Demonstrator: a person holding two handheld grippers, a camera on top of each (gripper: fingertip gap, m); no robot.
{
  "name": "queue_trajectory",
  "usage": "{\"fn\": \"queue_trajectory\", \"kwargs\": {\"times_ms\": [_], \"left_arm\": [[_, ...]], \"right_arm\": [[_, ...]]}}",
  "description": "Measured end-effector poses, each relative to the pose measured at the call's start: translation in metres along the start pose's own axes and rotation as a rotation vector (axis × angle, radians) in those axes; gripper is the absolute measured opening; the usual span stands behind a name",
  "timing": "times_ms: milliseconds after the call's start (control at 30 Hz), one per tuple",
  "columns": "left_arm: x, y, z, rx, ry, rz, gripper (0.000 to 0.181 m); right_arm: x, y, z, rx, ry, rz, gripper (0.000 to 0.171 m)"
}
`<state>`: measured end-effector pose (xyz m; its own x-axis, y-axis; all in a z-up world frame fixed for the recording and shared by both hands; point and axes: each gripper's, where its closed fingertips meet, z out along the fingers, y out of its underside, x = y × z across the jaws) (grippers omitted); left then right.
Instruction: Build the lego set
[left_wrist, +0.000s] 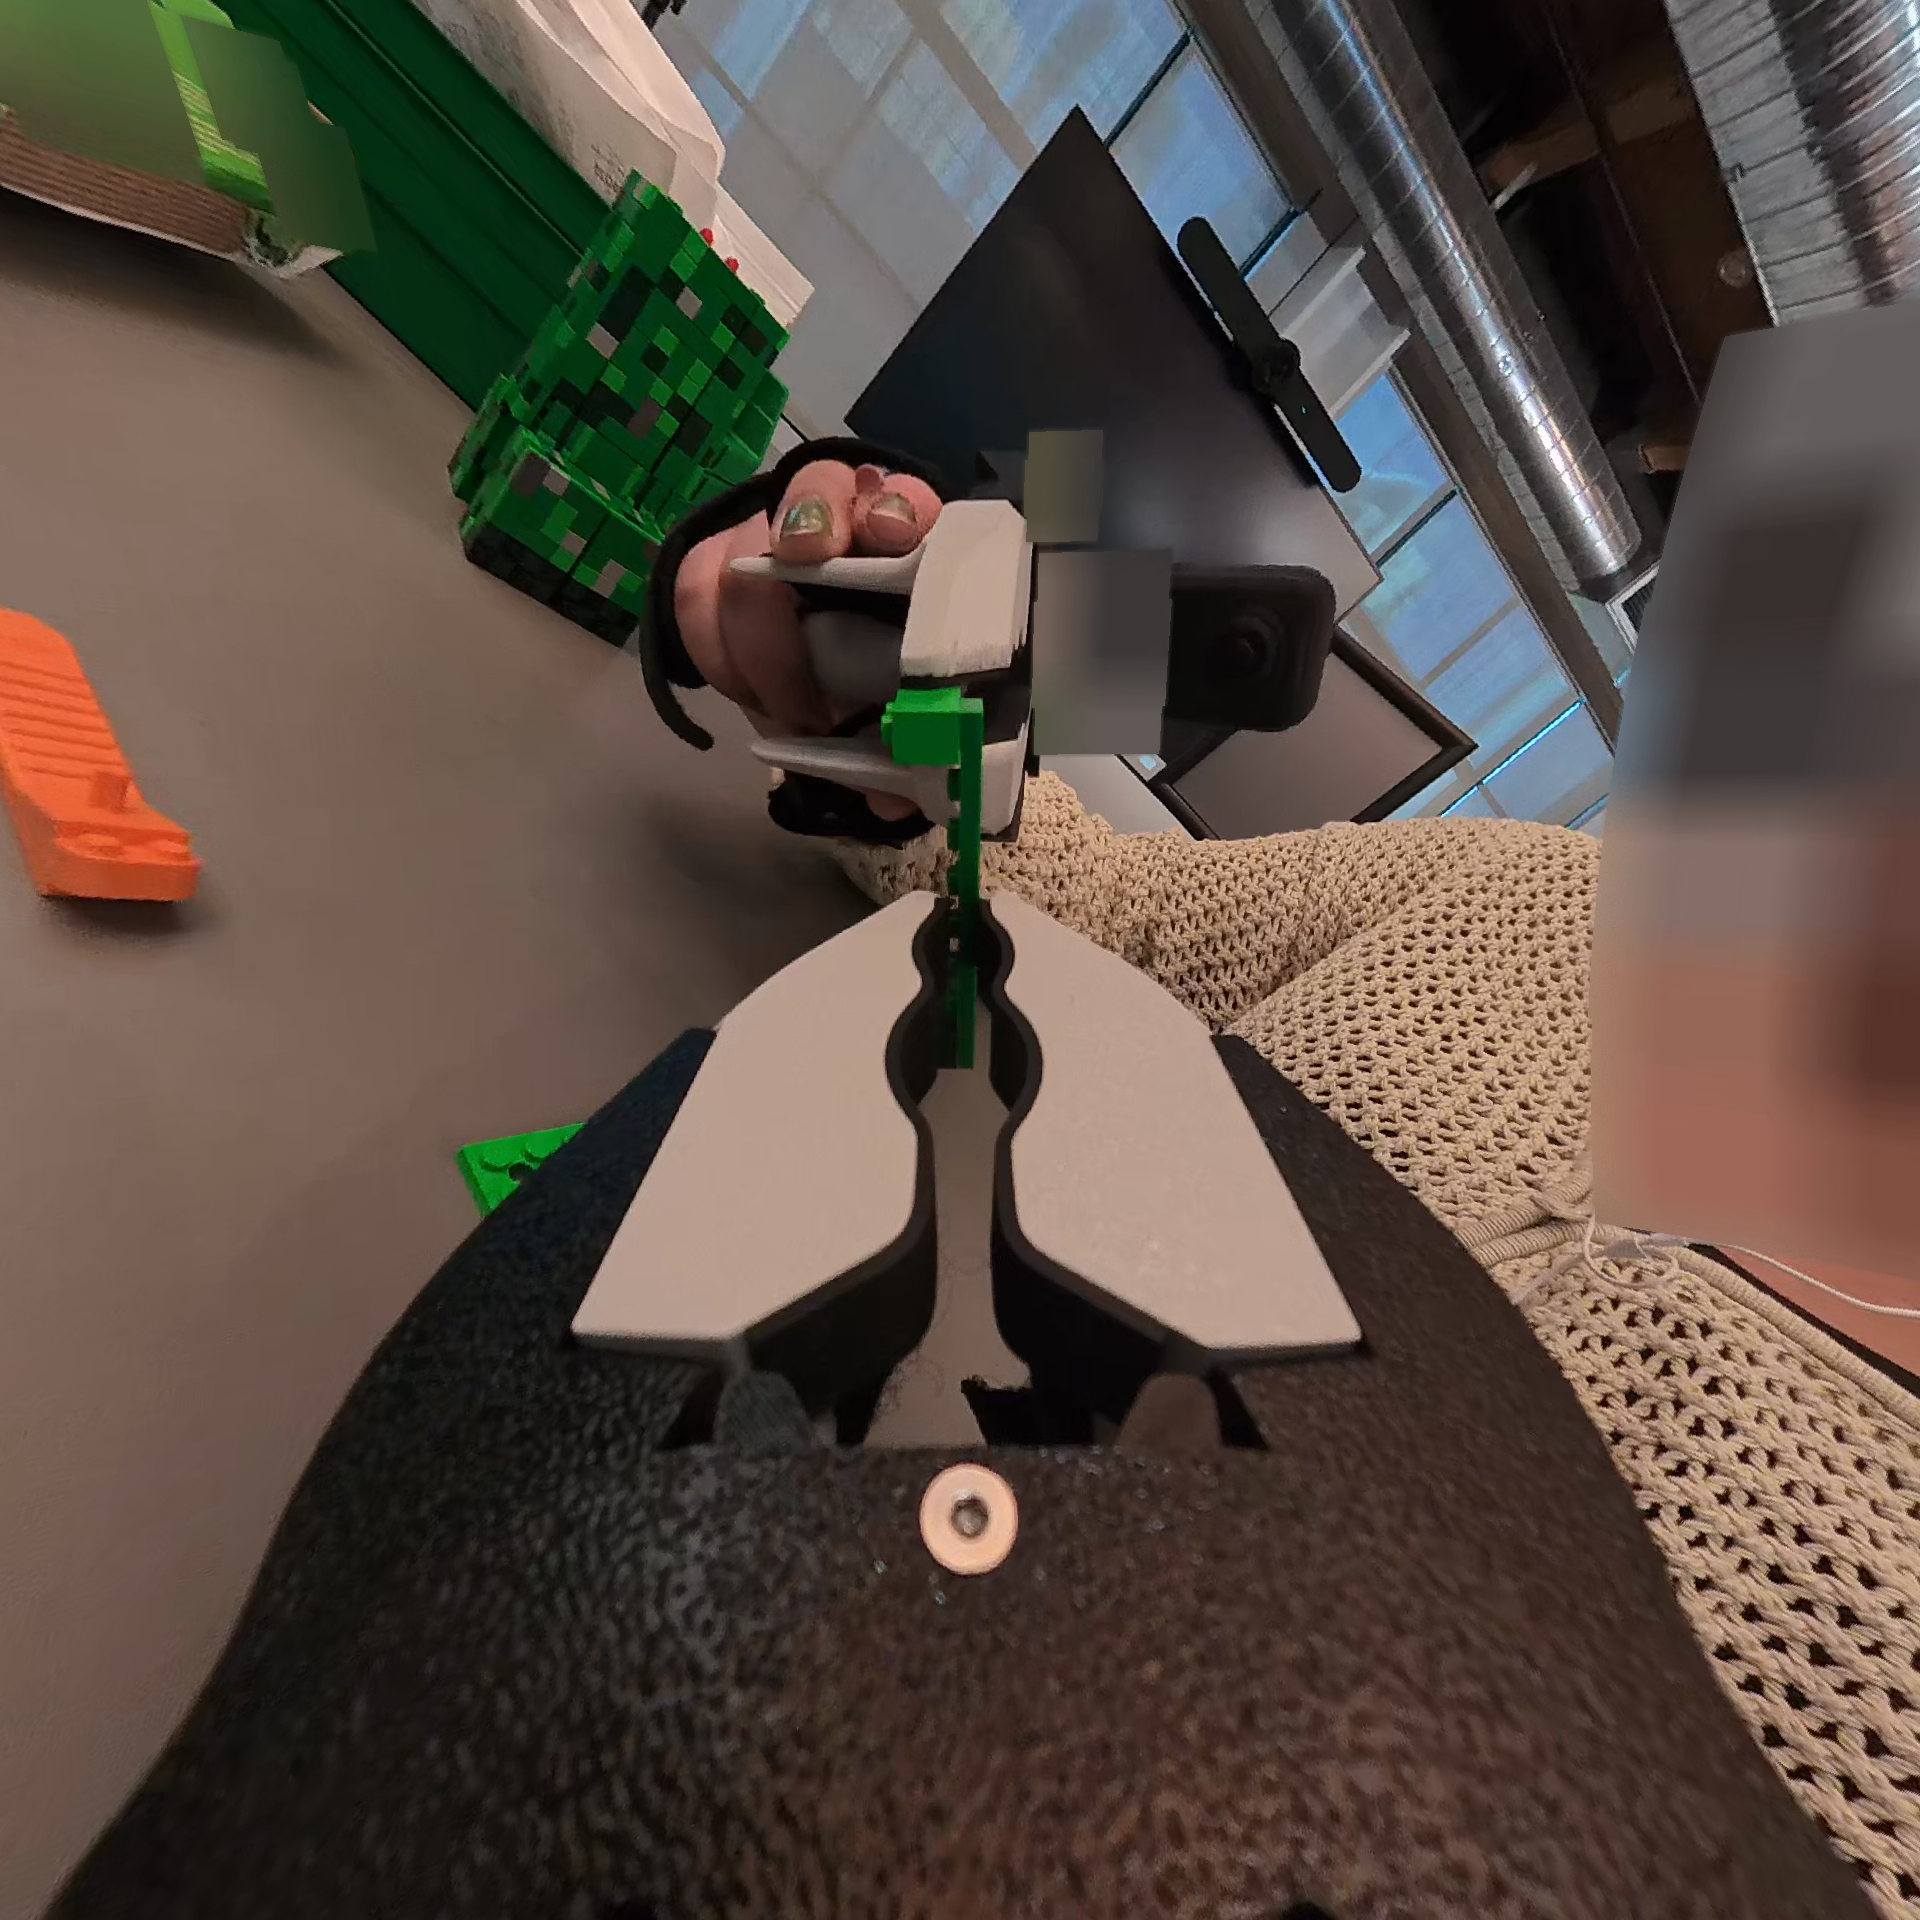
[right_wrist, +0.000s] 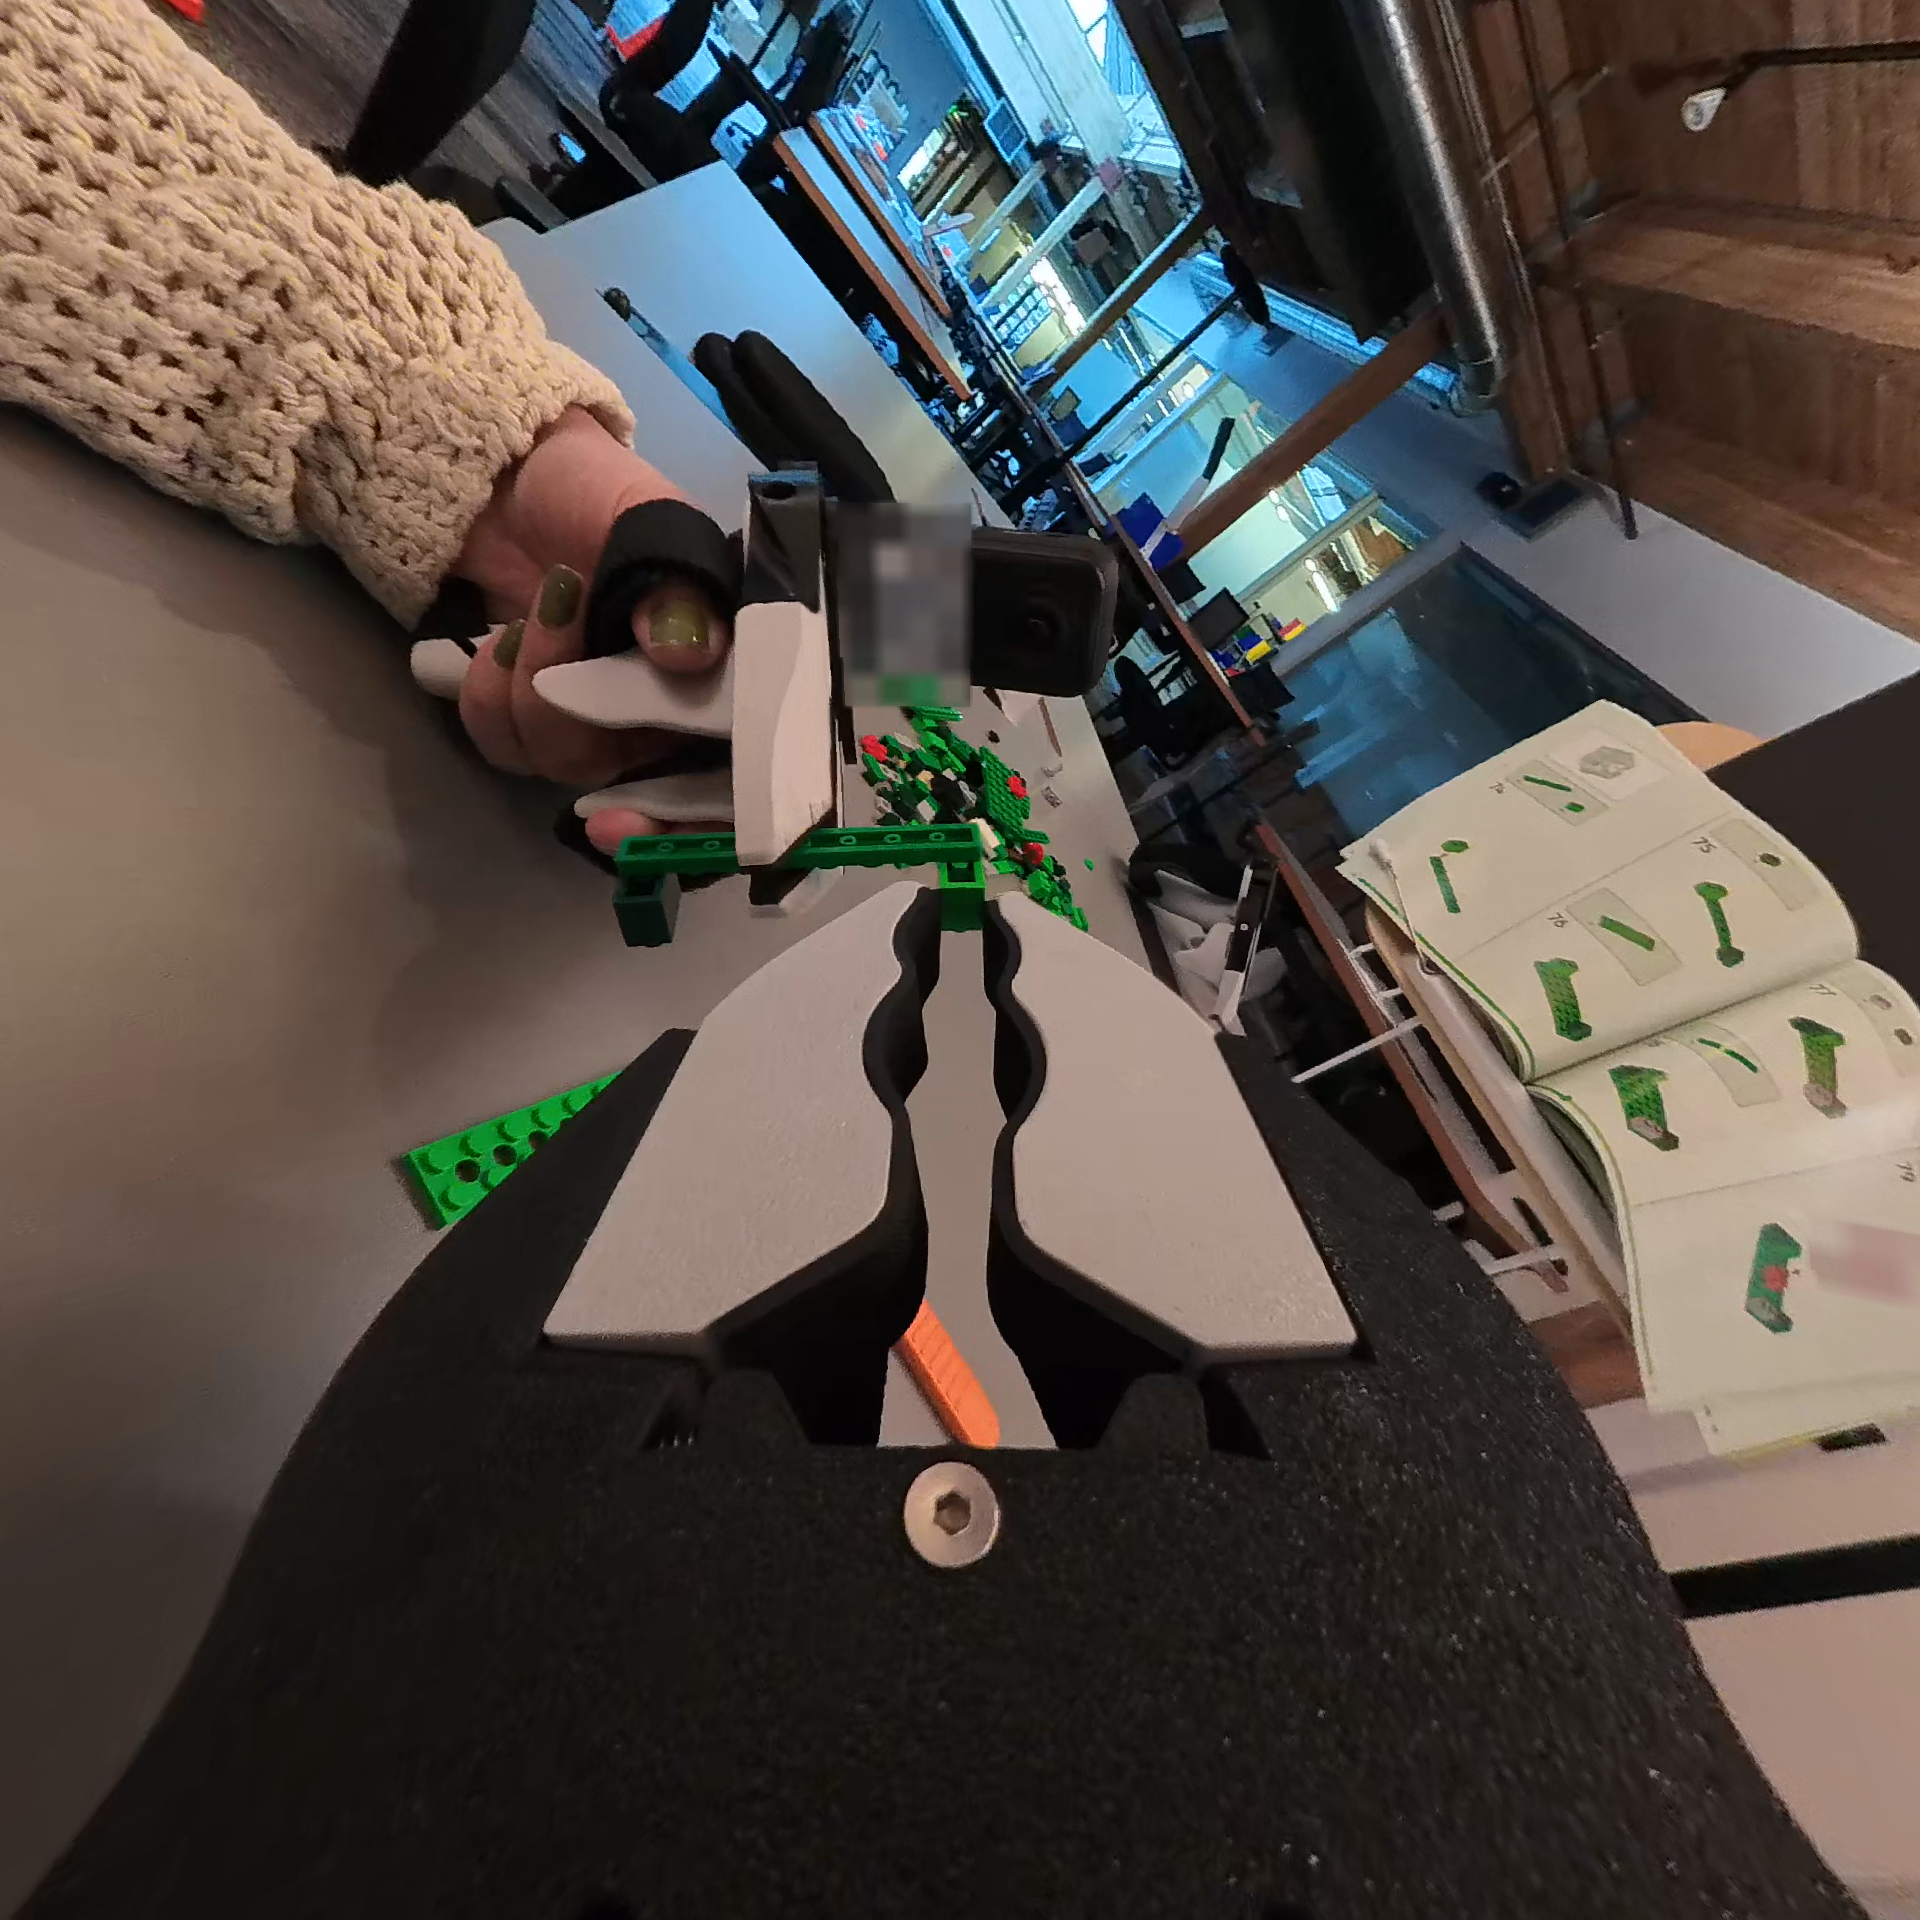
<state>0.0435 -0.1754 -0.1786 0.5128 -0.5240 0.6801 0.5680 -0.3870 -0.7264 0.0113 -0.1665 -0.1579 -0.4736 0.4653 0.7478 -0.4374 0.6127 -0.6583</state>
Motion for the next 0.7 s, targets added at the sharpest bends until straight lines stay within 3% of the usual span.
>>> {"fn": "queue_trajectory", "kwargs": {"times_ms": [367, 533, 700], "left_arm": [[0.000, -0.005, -0.002, 0.036, -0.004, 0.001, 0.004], [-0.004, -0.028, -0.018, 0.213, -0.036, 0.021, 0.004], [-0.011, -0.052, -0.036, 0.385, -0.154, 0.162, 0.004]], "right_arm": [[0.008, -0.002, -0.003, 0.022, 0.026, 0.072, 0.014], [0.024, 0.017, -0.011, 0.000, 0.043, 0.321, 0.020], [-0.001, 0.026, -0.002, -0.061, -0.137, 0.500, 0.020]]}}
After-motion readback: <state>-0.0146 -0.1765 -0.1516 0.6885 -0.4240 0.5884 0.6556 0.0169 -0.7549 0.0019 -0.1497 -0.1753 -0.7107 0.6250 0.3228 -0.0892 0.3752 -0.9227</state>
